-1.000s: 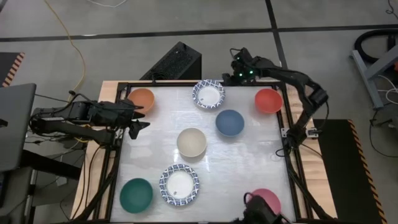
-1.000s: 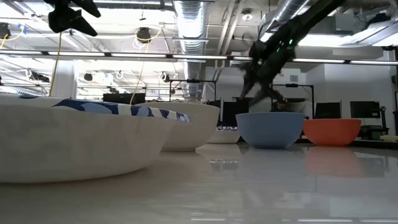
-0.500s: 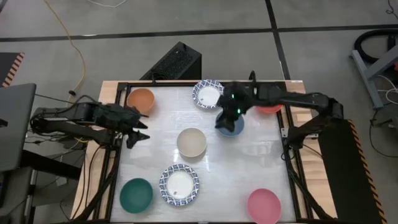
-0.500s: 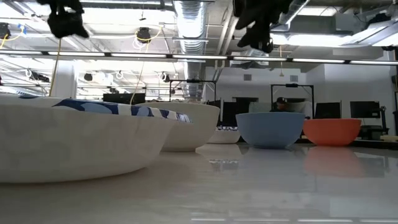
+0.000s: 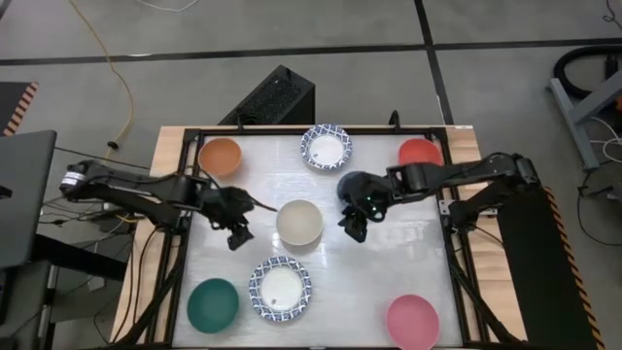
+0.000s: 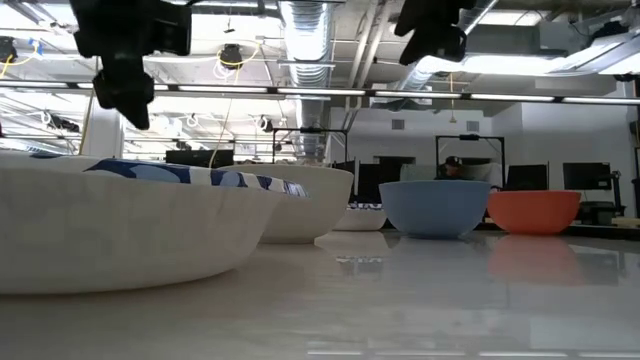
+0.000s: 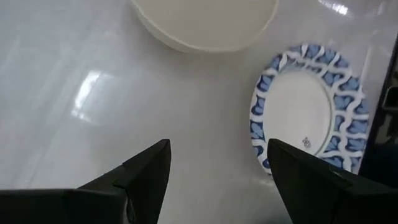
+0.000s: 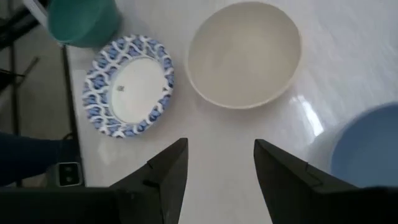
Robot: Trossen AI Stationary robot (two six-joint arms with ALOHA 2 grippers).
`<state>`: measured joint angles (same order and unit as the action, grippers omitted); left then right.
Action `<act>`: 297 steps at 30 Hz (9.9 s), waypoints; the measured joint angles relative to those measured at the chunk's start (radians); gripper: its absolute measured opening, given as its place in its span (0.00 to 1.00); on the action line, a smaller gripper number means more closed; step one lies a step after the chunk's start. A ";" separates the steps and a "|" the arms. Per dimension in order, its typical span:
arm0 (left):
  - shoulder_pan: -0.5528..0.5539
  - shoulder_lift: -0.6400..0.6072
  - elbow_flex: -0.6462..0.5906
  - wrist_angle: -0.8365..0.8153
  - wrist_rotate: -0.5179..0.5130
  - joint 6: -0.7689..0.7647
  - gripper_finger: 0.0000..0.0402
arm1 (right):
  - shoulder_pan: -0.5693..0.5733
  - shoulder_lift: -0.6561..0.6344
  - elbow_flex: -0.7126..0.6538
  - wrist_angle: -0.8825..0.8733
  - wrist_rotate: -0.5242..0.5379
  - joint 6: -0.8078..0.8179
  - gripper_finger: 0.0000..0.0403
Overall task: Nest bowls inside each other
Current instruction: Stack the white and blue bowl on top of the white and blue bowl
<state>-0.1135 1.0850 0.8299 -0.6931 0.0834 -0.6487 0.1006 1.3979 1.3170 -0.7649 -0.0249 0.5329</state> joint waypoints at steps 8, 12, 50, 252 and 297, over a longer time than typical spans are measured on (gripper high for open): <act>-0.113 0.146 0.000 0.112 -0.010 -0.032 0.64 | 0.003 0.000 0.000 -0.017 0.009 0.001 0.50; -0.160 0.184 0.000 0.173 -0.056 -0.061 0.64 | 0.002 0.000 0.000 -0.017 0.009 0.001 0.50; -0.188 0.473 0.001 0.393 0.036 -0.071 0.24 | 0.004 0.001 0.000 -0.049 -0.001 -0.010 0.50; 0.412 -0.021 0.063 0.570 -0.265 -0.141 0.68 | -0.979 0.372 -0.209 0.512 -0.548 0.180 0.18; 0.411 -0.020 0.063 0.570 -0.216 -0.053 0.68 | -0.980 0.373 -0.209 0.533 -0.643 0.265 0.42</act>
<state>0.2977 1.0645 0.8928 -0.1234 -0.1326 -0.7013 -0.8798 1.7714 1.1084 -0.2321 -0.6682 0.7981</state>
